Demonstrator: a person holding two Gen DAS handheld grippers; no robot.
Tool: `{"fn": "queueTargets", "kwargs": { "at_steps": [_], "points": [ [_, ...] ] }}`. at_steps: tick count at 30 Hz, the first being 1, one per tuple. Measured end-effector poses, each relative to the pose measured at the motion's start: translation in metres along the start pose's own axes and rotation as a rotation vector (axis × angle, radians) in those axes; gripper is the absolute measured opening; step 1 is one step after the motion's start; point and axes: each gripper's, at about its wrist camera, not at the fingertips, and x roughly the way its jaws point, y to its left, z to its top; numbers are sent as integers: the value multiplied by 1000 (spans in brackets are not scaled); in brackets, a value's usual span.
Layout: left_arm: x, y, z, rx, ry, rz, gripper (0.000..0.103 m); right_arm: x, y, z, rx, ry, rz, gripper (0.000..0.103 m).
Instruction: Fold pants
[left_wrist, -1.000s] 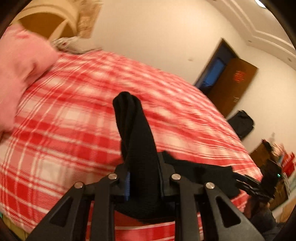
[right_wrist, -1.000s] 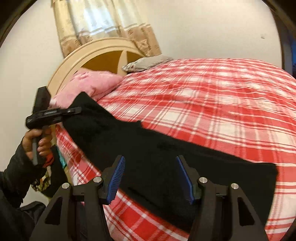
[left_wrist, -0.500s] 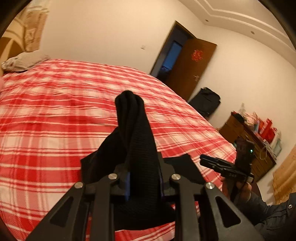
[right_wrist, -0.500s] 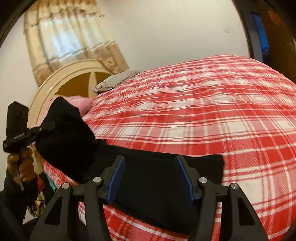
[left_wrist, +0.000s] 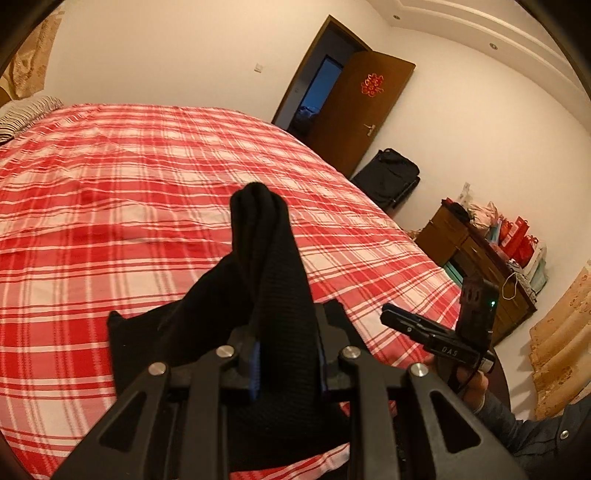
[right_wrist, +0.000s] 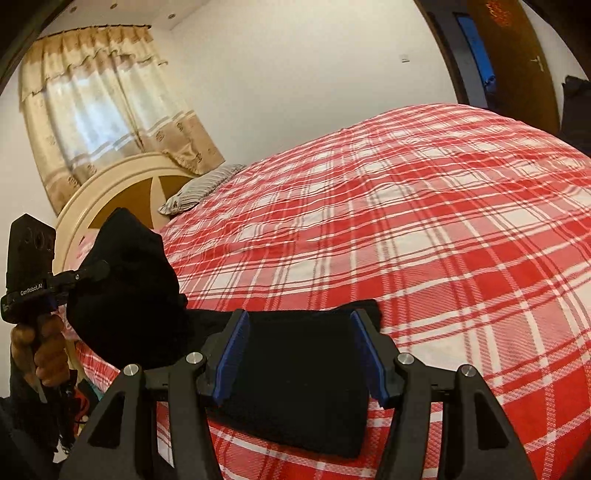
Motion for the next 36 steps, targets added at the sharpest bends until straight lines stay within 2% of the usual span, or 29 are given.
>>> {"fn": "queueTargets", "kwargs": {
  "at_steps": [8,19,24,33,36],
  "points": [
    [37,-23,-3,5,67,-23,23,0,-18,-4,50,0,-25,59],
    [114,-47,-23,76,203,51,23,-2,-55,-10,194,-31,-67,59],
    [133,-54,-34,91,255,62,23,-1,-69,-15,248,-34,-75,59],
    [154,-69,-37,138,283,93,23,3,-70,-19,239,-31,-85,59],
    [158,-71,-41,155,284,90,28,2,-70,-20,235,-37,-75,59]
  ]
}}
